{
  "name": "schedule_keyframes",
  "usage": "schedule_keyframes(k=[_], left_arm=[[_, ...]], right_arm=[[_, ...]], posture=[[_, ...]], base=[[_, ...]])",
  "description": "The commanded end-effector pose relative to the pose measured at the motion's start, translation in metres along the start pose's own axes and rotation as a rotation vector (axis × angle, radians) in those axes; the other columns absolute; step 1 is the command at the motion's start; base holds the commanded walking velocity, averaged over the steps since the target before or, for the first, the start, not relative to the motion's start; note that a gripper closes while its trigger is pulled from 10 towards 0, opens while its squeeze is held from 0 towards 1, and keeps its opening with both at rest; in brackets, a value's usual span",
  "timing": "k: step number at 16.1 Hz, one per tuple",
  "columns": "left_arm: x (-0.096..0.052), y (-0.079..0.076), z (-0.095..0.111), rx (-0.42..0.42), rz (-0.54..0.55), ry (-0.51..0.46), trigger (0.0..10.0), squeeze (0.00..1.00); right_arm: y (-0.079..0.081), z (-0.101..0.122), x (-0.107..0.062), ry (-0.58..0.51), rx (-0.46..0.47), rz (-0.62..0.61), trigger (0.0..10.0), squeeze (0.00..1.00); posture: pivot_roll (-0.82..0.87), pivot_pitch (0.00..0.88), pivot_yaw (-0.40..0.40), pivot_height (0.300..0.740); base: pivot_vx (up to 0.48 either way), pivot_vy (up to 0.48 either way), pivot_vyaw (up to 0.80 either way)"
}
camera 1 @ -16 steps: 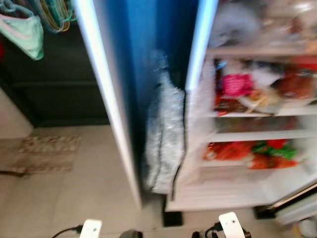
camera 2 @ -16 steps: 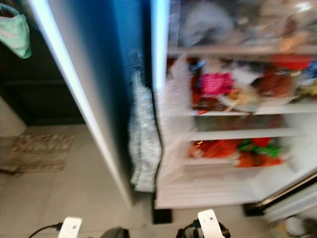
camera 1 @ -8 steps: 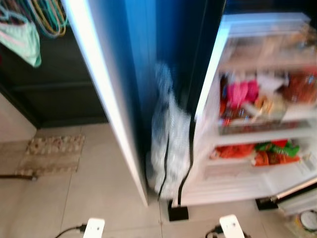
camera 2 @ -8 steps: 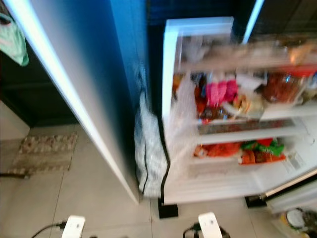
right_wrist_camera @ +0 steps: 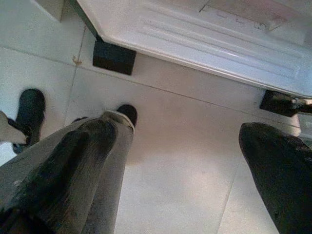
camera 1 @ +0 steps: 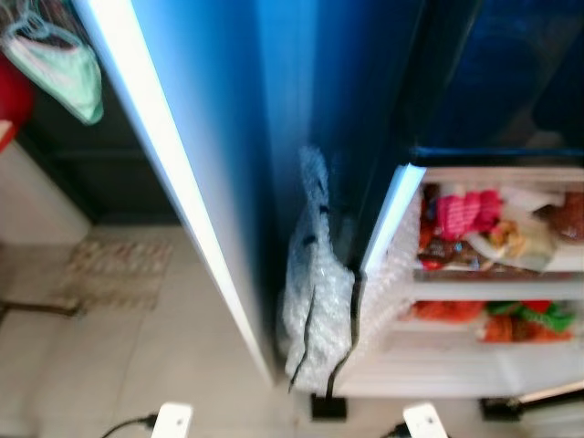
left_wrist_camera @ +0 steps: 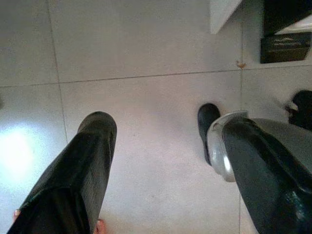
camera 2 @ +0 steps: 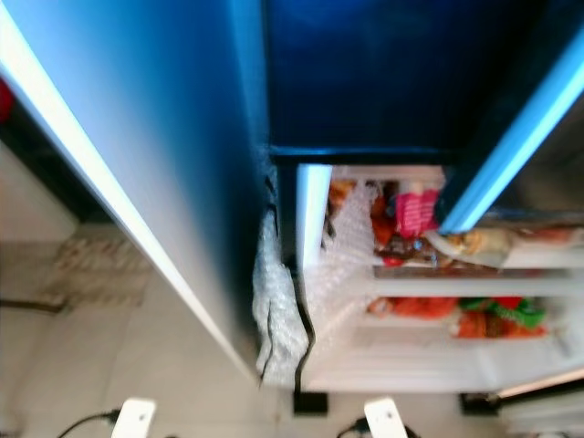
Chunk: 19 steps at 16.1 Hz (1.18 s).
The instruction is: Restocking fridge
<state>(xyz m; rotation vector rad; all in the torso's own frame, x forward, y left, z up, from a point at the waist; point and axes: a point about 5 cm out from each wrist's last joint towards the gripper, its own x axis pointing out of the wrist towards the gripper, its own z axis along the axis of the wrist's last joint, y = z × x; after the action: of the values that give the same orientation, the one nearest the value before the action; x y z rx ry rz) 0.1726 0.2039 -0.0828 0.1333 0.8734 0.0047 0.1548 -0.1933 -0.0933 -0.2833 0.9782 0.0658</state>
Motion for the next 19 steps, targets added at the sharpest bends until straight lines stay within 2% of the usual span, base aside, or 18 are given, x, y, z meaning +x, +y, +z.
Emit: schedule_keyframes(k=[1, 3, 11, 15, 19], left_arm=[[-0.0017, 0.0004, -0.0069, 0.01, -0.007, 0.028, 10.0, 0.0], [-0.0019, 0.0012, -0.0071, 0.002, -0.007, 0.026, 10.0, 0.0], [0.0, -0.0062, -0.0015, -0.001, -0.014, 0.005, 10.0, 0.0], [-0.0028, 0.0021, -0.0084, -0.006, -0.001, 0.017, 10.0, 0.0], [-0.0015, 0.0004, -0.0058, -0.009, 0.0, 0.02, 10.0, 0.0]], right_arm=[[0.0032, -0.0207, -0.0045, 0.071, 0.001, 0.009, 10.0, 0.0], [0.0027, -0.0206, -0.0045, 0.07, 0.001, 0.006, 10.0, 0.0], [0.0026, -0.0211, -0.0046, 0.071, 0.004, 0.001, 10.0, 0.0], [0.0023, -0.021, -0.0046, 0.07, 0.002, 0.001, 10.0, 0.0], [0.0021, -0.0205, -0.0045, 0.068, 0.0, -0.001, 10.0, 0.0]], posture=[[-0.02, 0.164, 0.021, 0.74], [-0.02, 0.162, 0.02, 0.74], [-0.02, 0.157, 0.016, 0.74], [-0.02, 0.154, 0.015, 0.74], [-0.03, 0.149, 0.014, 0.74]], base=[[0.0, 0.0, 0.0], [0.0, 0.0, 0.0], [-0.262, 0.0, 0.0], [-0.263, 0.0, 0.0], [-0.261, 0.0, 0.0]])
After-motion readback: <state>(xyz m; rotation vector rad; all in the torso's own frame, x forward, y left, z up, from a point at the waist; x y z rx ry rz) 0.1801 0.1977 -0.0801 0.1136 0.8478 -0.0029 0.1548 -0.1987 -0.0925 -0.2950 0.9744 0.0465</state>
